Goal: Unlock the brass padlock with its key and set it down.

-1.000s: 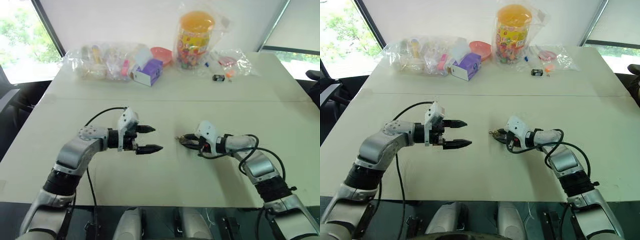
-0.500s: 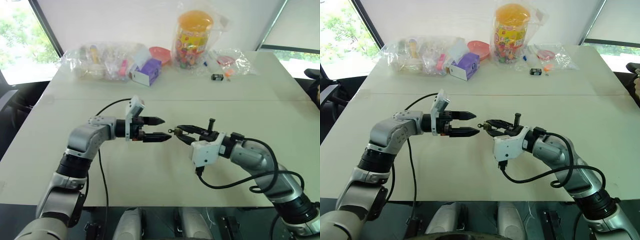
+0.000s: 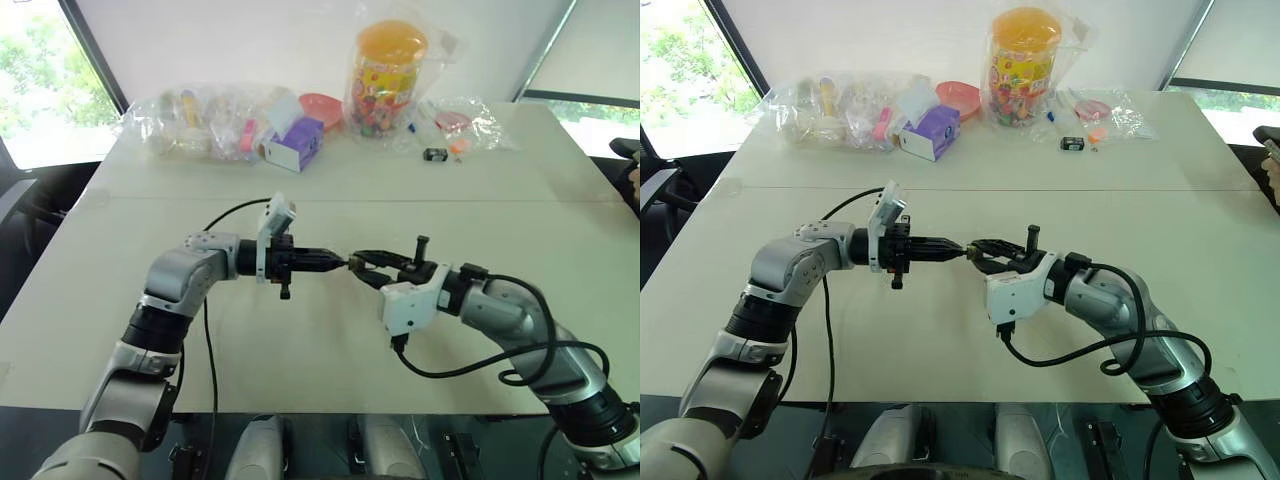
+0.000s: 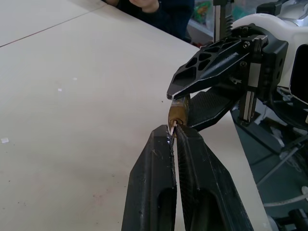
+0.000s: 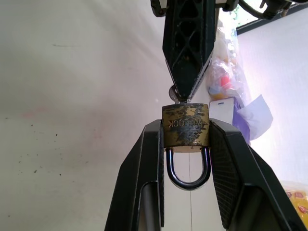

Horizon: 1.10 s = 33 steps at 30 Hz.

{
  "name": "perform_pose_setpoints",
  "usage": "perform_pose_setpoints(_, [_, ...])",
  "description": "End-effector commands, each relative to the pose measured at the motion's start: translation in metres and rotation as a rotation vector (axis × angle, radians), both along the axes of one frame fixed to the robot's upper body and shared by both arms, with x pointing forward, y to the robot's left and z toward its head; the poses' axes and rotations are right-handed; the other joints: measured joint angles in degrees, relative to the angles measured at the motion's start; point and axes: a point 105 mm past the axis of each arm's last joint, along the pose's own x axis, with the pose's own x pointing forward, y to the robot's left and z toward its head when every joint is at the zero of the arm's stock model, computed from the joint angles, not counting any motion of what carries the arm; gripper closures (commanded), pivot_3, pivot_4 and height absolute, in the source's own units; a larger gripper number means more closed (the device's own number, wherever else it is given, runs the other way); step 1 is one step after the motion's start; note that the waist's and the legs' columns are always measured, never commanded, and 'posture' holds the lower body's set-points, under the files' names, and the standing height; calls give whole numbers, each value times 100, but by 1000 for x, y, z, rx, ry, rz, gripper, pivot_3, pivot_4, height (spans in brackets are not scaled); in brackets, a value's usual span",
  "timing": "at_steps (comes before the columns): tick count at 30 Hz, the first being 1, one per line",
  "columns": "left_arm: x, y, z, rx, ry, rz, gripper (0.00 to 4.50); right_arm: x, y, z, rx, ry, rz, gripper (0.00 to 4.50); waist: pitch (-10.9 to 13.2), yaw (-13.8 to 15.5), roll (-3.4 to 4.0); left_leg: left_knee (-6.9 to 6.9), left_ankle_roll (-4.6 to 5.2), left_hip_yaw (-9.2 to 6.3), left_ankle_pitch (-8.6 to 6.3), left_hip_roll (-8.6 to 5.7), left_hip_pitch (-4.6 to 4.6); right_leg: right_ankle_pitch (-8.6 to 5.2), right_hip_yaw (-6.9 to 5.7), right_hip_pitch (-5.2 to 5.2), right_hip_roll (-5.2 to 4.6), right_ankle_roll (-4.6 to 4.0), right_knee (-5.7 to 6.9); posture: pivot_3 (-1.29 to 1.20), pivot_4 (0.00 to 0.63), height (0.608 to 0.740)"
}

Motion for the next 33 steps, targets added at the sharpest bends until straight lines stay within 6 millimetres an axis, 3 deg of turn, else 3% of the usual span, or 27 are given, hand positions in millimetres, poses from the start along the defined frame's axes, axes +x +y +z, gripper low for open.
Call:
perform_pose_setpoints(1, [-2,-4,12,21,-125,-14,4431,-5,5,15,14,-45,39,3808,0,2,0,0,0,0,0,0,0,0,0,0,0,0,0,0,150,735])
perform_pose_setpoints(4, [-2,-8,12,32,-213,-12,4431,-5,6,17,35,-11,38,3808,0,2,0,0,0,0,0,0,0,0,0,0,-1,0,0,0,150,735])
perform_pose_setpoints(13, [4,-18,24,21,-781,44,4431,-6,9,26,195,235,12,3808,0,12,0,0,0,1,0,0,0,0,0,1,-6,0,0,0,150,735])
perform_pose_setpoints(18, [4,-17,25,-2,-863,37,4431,-5,9,30,213,270,4,3808,0,8,0,0,0,1,0,0,0,0,0,1,-5,0,0,0,150,735])
perform_pose_setpoints(22, [12,-14,21,-11,-660,89,4431,-6,10,33,204,254,10,3808,0,13,0,0,1,1,-1,-1,0,0,-1,1,-4,0,-1,0,150,735])
perform_pose_setpoints(26, [13,-6,15,-69,-186,107,4431,-2,9,34,62,89,30,3808,0,-10,0,0,2,0,-1,-1,-1,0,-2,1,0,1,0,0,150,735])
perform_pose_setpoints(28, [8,-3,16,-87,-47,80,4431,0,8,33,24,34,39,3808,0,-24,0,0,2,-1,-1,1,0,0,-5,1,4,1,2,0,150,735])
perform_pose_setpoints(31, [-2,0,16,-93,131,27,3531,1,9,32,-2,-7,52,3808,0,-32,0,-1,2,-2,-1,4,2,0,-4,0,8,1,3,0,150,735])
perform_pose_setpoints(33, [-6,0,19,-111,170,13,2516,2,9,33,2,-20,55,3808,1,-21,-1,-1,1,-2,-1,4,2,0,-3,0,6,1,5,0,150,735])
